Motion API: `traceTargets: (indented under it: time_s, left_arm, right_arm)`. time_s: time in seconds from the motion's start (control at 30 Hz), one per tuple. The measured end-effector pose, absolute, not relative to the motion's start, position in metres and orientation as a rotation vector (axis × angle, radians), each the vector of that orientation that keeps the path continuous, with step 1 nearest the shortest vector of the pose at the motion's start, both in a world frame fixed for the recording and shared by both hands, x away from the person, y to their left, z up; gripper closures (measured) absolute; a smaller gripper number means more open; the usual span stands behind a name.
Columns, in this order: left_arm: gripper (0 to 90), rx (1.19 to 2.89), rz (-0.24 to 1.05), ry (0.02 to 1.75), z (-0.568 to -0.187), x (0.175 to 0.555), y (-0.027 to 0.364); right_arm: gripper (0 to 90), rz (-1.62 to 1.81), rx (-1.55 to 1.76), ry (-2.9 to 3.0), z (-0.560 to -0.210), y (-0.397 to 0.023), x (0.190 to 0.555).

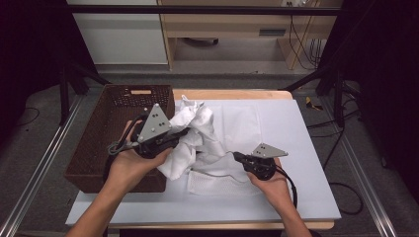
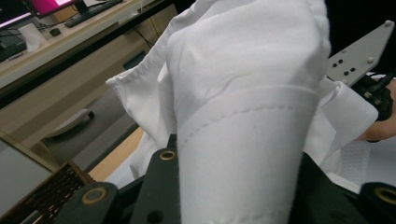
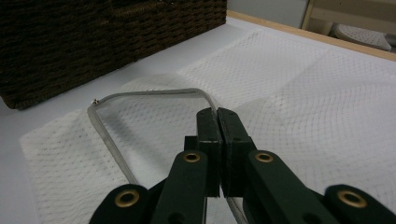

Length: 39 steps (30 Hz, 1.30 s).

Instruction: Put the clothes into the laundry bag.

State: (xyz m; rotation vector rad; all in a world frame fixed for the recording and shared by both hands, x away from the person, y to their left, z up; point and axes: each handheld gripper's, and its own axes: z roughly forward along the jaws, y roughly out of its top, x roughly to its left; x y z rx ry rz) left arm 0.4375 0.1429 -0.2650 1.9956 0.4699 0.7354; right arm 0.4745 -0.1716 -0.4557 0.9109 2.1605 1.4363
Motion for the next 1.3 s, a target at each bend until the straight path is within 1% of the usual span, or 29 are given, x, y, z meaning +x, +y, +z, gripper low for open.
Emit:
traceTargets:
  time_s: [0.53,0.87,1.03,1.3]
  left_arm:
    - [72.3,2.034,0.67,0.425,-0.285,0.435,0.12]
    - [72.3,2.056,0.607,0.438,-0.31,0.437,0.111]
    - [72.2,2.057,0.597,0.431,-0.312,0.435,0.108]
    - [72.2,2.043,0.591,0.409,-0.302,0.429,0.102]
  right_arm:
    - [88.7,1.489,0.943,2.159,-0.456,-0.175,0.477]
    - [88.7,1.502,0.946,2.153,-0.455,-0.176,0.477]
    - [88.8,1.501,0.943,2.154,-0.455,-0.177,0.477]
    - [88.8,1.505,0.946,2.15,-0.454,-0.177,0.478]
